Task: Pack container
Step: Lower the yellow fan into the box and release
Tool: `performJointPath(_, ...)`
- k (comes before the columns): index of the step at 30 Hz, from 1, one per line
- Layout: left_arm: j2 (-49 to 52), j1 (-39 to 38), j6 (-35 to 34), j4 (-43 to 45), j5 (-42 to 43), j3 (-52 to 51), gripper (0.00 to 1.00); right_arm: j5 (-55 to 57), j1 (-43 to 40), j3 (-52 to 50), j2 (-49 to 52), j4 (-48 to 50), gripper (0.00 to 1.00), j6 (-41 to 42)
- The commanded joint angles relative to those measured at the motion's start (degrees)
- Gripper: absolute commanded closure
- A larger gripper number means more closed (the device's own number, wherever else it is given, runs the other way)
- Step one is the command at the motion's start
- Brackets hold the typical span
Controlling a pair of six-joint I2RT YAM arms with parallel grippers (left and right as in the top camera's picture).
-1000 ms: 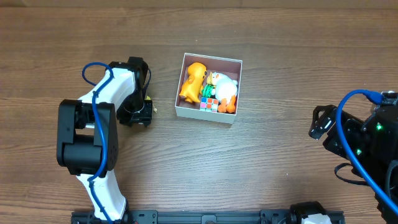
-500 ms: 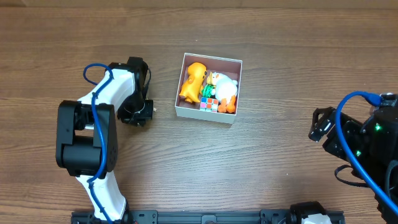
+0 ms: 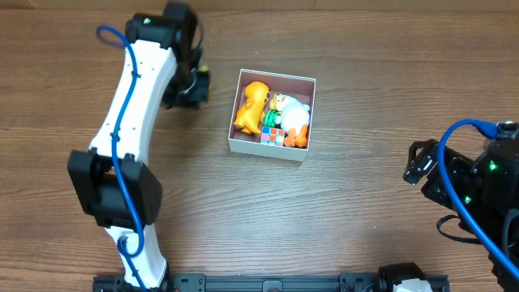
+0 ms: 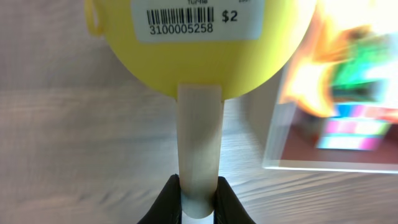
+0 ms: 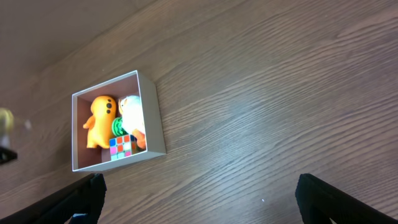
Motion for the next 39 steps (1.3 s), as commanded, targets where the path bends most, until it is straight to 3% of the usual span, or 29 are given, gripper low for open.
performJointPath(1, 0.13, -7.67, -0.17, 2.84, 3.17, 6.27, 0.85, 1.25, -0.09, 0.46, -0.52, 0.15, 0.0, -0.42)
performJointPath(9, 5.64, -18.23, -5.66, 13.62, 1.73, 1.7, 0.83, 1.25, -0.09, 0.46, -0.52, -0.04, 0.0, -0.42)
performJointPath(16, 14.62, -19.74, -8.35, 14.03, 3.8, 1.53, 0.82, 1.25, -0.09, 0.46, -0.52, -0.74, 0.0, -0.42)
performJointPath(18, 15.32, -19.67, -8.28, 14.01, 4.72, 1.53, 0.73, 1.25, -0.09, 0.46, -0.52, -0.72, 0.0, -0.42)
performJointPath(19, 15.26, -19.65, -7.98, 14.01, 4.72, 1.62, 0.63, 1.25, -0.09, 0.46, -0.52, -0.7, 0.0, -0.42)
performJointPath(23, 12.35, -18.93, -5.33, 10.95, 4.5, 5.86, 0.46, 1.25, -0.09, 0.46, -0.52, -0.22, 0.0, -0.42)
performJointPath(31, -0.5, -14.95, -5.09, -3.17, -3.41, 24.24, 0.2, 1.18, -0.09, 0.46, -0.52, 2.14, 0.0, -2.91)
performJointPath(32, -2.43, -14.08, -5.11, -4.92, -4.22, 26.05, 0.14, 0.96, -0.09, 0.46, -0.52, 3.06, 0.0, -4.74)
performJointPath(33, -5.44, -12.57, -5.09, -7.5, -5.2, 28.2, 0.0, 0.2, -0.09, 0.46, -0.52, 4.02, 0.0, -7.34)
performJointPath(39, -21.18, -5.57, -5.97, -11.37, -8.17, 29.7, 0.0, -8.57, -0.09, 0.46, -0.52, 5.49, 0.0, -18.75)
